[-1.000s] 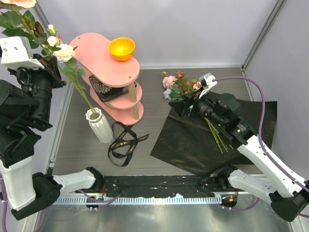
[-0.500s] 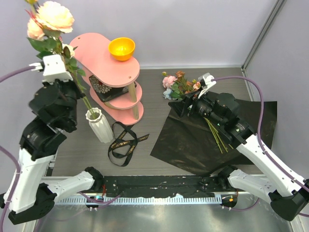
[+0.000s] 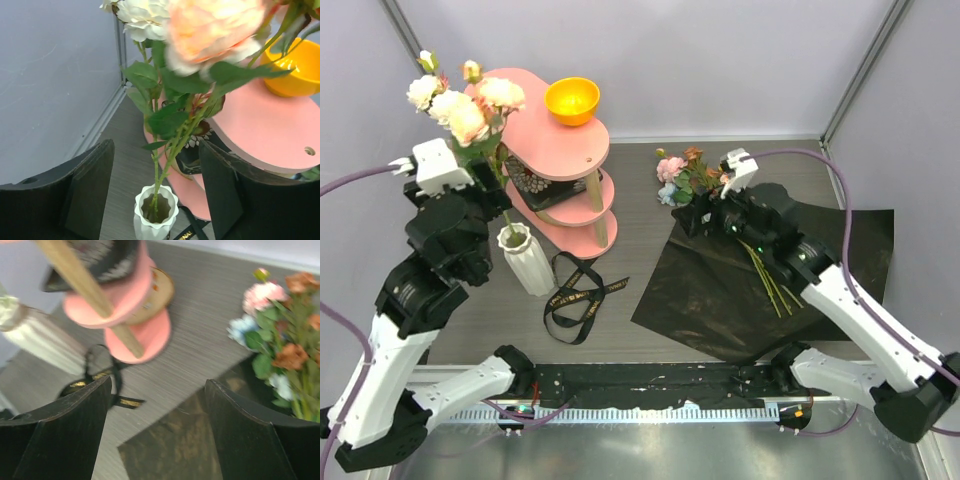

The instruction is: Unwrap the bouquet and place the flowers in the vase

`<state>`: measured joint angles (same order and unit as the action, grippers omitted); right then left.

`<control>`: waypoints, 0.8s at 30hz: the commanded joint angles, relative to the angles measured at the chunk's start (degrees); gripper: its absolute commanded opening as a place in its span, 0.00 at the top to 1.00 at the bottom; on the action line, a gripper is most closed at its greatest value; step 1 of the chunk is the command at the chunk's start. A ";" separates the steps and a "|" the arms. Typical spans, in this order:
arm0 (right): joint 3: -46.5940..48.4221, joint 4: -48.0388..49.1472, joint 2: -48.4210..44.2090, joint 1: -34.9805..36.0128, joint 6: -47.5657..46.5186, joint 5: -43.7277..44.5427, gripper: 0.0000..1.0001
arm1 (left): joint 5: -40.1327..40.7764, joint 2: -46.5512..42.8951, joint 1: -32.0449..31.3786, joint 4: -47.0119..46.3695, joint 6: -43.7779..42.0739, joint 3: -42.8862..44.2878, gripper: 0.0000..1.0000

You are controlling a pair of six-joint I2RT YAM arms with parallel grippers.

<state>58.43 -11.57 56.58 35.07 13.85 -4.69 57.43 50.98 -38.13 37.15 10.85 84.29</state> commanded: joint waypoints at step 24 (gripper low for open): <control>13.99 -23.15 41.07 -10.81 -17.18 33.70 0.58 | -40.73 -10.82 0.07 12.60 9.45 4.22 0.12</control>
<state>71.46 -37.60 97.71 24.34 -0.75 28.84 20.18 40.75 -38.13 49.41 19.55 88.47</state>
